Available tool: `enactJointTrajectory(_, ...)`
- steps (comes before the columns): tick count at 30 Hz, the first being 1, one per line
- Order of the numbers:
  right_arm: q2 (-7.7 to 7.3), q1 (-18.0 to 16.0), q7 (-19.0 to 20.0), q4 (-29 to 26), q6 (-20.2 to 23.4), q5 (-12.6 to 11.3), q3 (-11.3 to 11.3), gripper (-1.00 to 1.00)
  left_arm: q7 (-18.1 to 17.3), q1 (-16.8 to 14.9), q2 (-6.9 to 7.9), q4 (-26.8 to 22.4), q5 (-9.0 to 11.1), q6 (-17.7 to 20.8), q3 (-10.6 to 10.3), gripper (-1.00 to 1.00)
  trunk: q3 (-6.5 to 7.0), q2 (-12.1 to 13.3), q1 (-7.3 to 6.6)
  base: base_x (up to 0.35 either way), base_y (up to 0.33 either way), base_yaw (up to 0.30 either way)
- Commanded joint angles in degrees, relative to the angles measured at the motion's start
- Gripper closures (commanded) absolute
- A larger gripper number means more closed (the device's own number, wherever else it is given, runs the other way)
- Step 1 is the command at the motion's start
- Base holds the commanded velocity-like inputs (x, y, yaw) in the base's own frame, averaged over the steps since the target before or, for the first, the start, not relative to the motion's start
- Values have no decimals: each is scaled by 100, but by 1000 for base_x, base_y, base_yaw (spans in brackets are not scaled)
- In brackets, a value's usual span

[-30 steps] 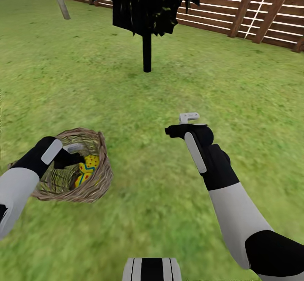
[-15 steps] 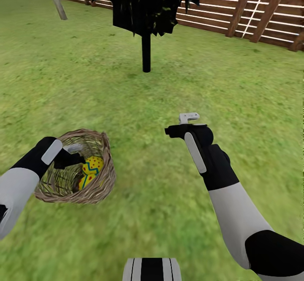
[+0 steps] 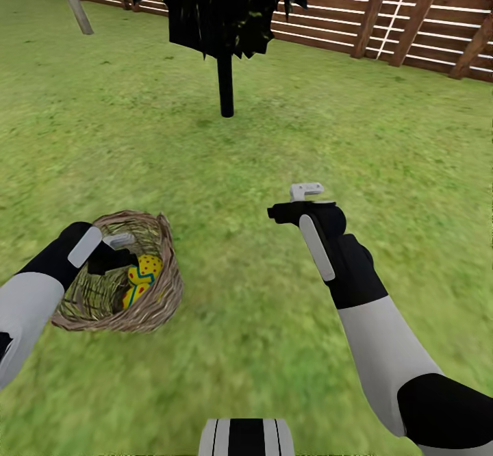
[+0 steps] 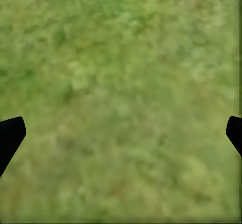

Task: Take the three Easter eggs out of the wicker basket on the lawn in the garden, then place them on the lawn next to a single tree (choose any tree) so that all three eggs are next to the same tree and none are left in the basket.

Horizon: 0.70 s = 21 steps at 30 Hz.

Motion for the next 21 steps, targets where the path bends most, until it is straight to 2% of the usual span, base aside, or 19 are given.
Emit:
enactJointTrajectory(1,-2,-4,-59,-2,15,-60,6,-100,44,-3,9,-8,61,8,-67,-100,-4,-2,-2,-86,21,-33)
enactJointTrajectory(5,-5,-4,-59,3,15,-60,6,-100,42,-3,9,-8,61,8,-95,-100,-1,-2,-2,-109,59,-74)
enactJointTrajectory(13,1,-4,-59,9,15,-60,10,-100,-22,-3,17,-8,61,-24,-120,-100,12,-2,-2,-38,73,-189)
enactJointTrajectory(21,2,-4,-59,121,8,-60,10,-100,-208,-3,36,-14,60,-138,-265,-100,13,-2,-2,-3,45,-37)
